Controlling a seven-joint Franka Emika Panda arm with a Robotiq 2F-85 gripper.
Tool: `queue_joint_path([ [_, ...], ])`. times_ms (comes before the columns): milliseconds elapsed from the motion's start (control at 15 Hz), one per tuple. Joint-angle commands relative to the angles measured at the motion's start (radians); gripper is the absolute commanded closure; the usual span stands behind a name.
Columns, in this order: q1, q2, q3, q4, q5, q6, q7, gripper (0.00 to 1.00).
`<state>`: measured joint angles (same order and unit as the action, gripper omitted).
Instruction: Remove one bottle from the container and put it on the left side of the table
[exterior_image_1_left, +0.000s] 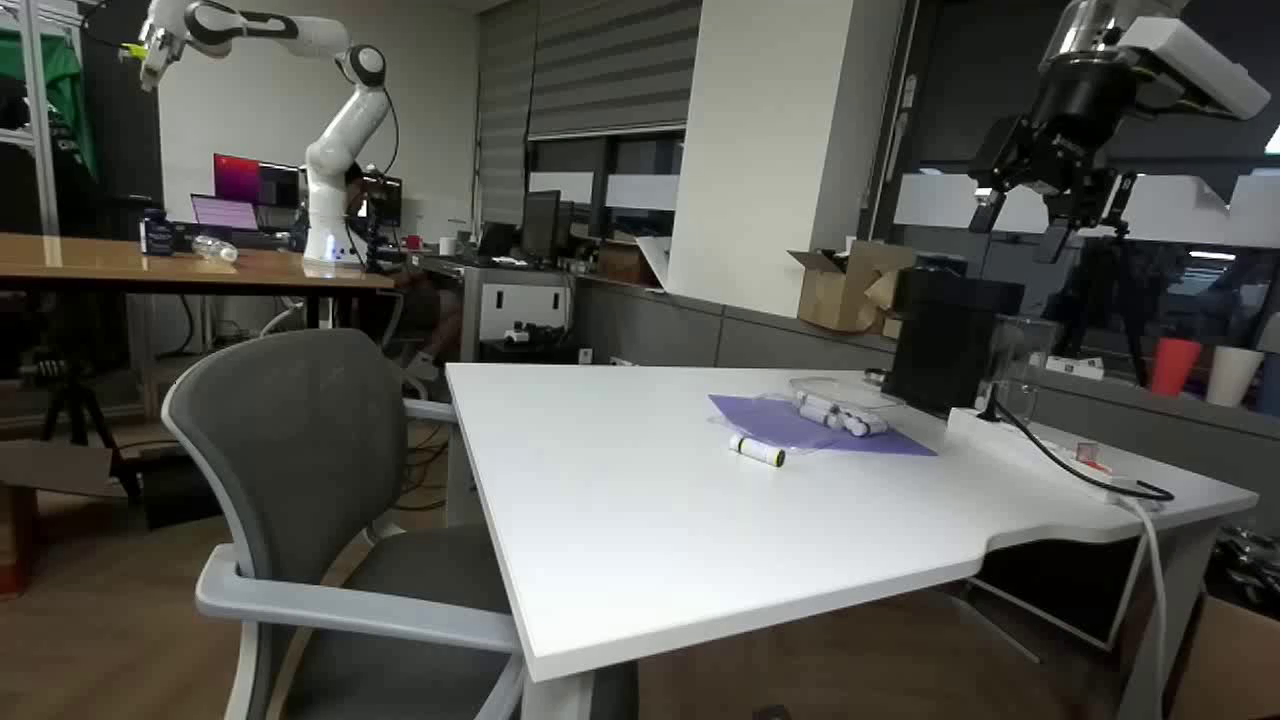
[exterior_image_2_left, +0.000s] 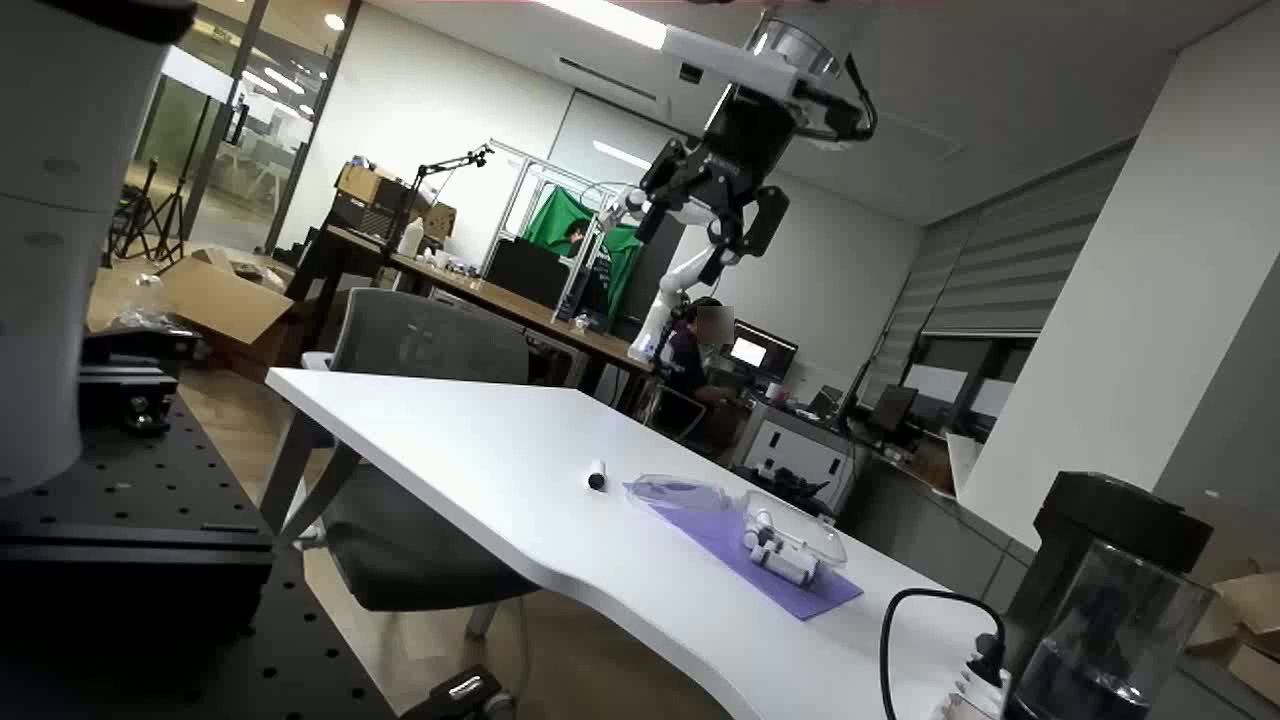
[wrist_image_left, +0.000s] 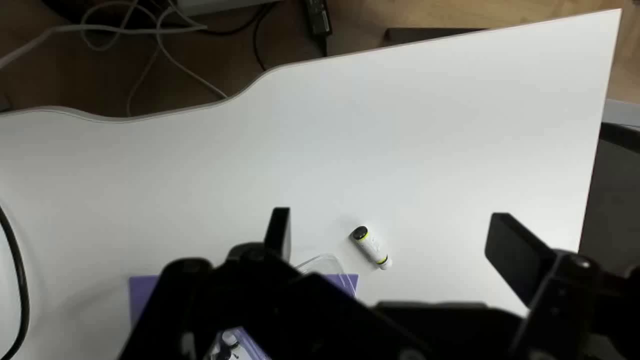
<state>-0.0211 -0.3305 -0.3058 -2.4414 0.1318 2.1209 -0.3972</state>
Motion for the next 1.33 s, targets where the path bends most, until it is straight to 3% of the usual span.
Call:
queue_joint_path([
  [0,-0.028,0.003,0.027,0.002,0.010,-0.002,-0.008,0.00],
  [467,-0.028,0.003,0.027,0.002,0.010,0.000,-0.008,0.00],
  [600,-0.020,0.068,0.012,0.049,0.005,0.043,-0.086,0.00],
  [933,-0.019,0.361,0.006,0.277,0.074,0.154,-0.346,0.00],
  [1267,-0.107,0.661,0.107,0.555,0.043,0.185,-0.374,0.00],
])
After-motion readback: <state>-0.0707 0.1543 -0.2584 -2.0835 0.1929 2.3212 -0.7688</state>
